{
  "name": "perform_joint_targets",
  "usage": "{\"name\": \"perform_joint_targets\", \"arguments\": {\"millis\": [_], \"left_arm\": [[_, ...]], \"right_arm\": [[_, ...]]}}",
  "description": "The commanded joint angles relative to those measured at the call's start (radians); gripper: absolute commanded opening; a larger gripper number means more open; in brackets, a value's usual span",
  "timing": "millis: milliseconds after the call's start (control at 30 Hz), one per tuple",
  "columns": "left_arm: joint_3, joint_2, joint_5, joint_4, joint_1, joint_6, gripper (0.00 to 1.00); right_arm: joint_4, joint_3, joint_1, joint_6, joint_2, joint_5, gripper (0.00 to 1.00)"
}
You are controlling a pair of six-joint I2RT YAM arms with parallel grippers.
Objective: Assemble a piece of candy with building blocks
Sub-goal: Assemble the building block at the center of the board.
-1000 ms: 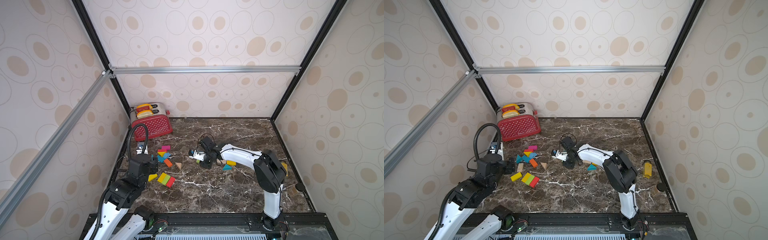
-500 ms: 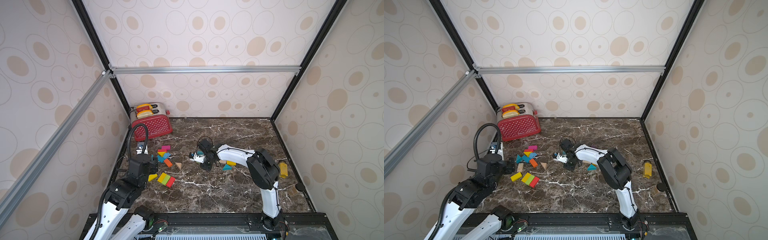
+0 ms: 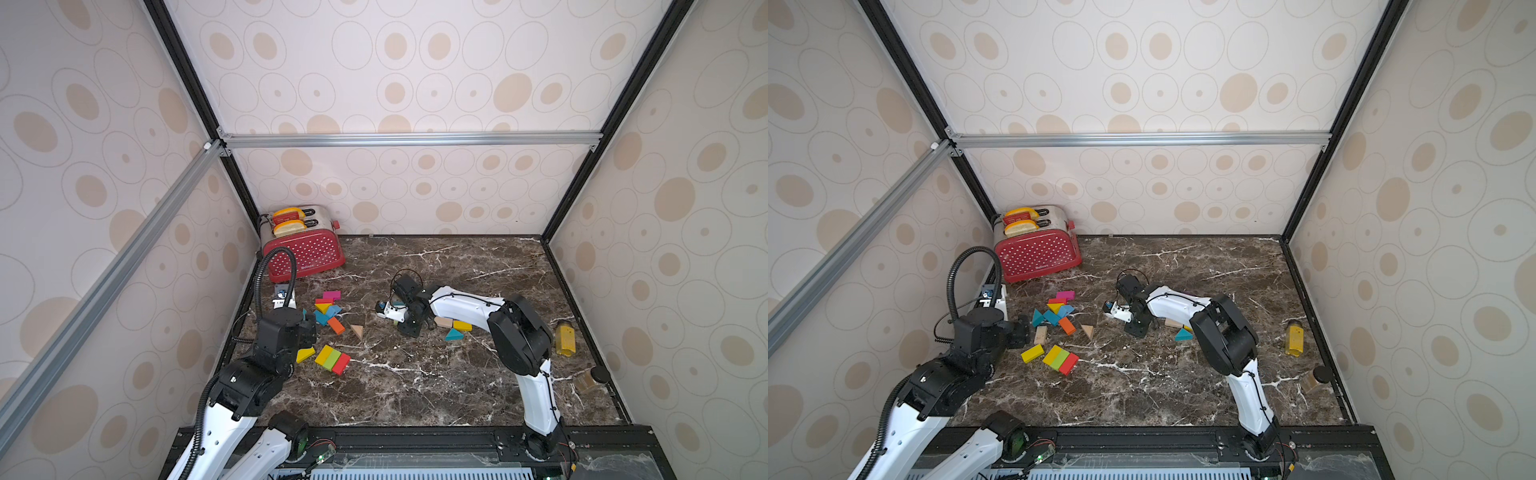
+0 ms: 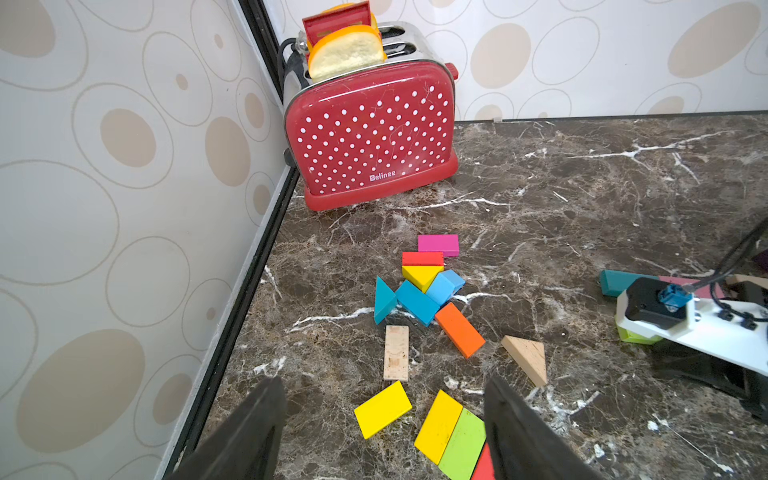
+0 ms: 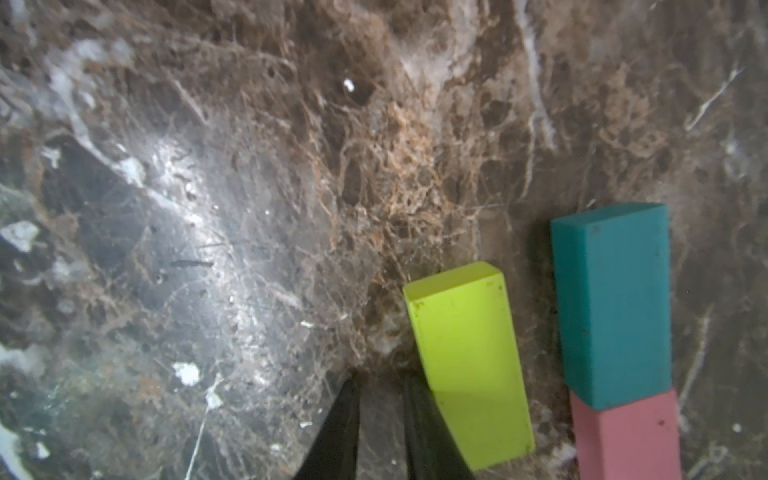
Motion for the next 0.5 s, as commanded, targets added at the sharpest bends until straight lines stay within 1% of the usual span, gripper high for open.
{"name": "perform_joint_targets", "arguments": {"millis": [0, 100, 167, 267, 367, 467], "left_arm": [[0.006, -0.002, -0.001, 0.008, 0.008, 0.006, 0.76], [0.005, -0.001, 0.0, 0.008, 0.007, 0.008, 0.76], [0.005, -0.001, 0.001, 0.008, 0.007, 0.009, 0.76], [0.005, -0.002, -0.001, 0.008, 0.008, 0.008, 0.76], [0.006, -0.004, 0.0, 0.008, 0.007, 0.006, 0.76], [0.005, -0.001, 0.003, 0.008, 0.007, 0.007, 0.76]], "right_arm": [[-0.019, 0.021, -0.004, 0.006, 0.028, 0.006, 0.24], [-0.016, 0.027, -0.004, 0.004, 0.03, -0.004, 0.24], [-0.027, 0.039, -0.004, 0.006, 0.021, -0.031, 0.25], [-0.021, 0.034, -0.005, 0.032, -0.037, -0.092, 0.27], [0.02, -0.022, -0.011, 0.052, -0.126, -0.087, 0.33], [0.053, -0.086, -0.036, 0.091, -0.176, -0.068, 0.39]]}}
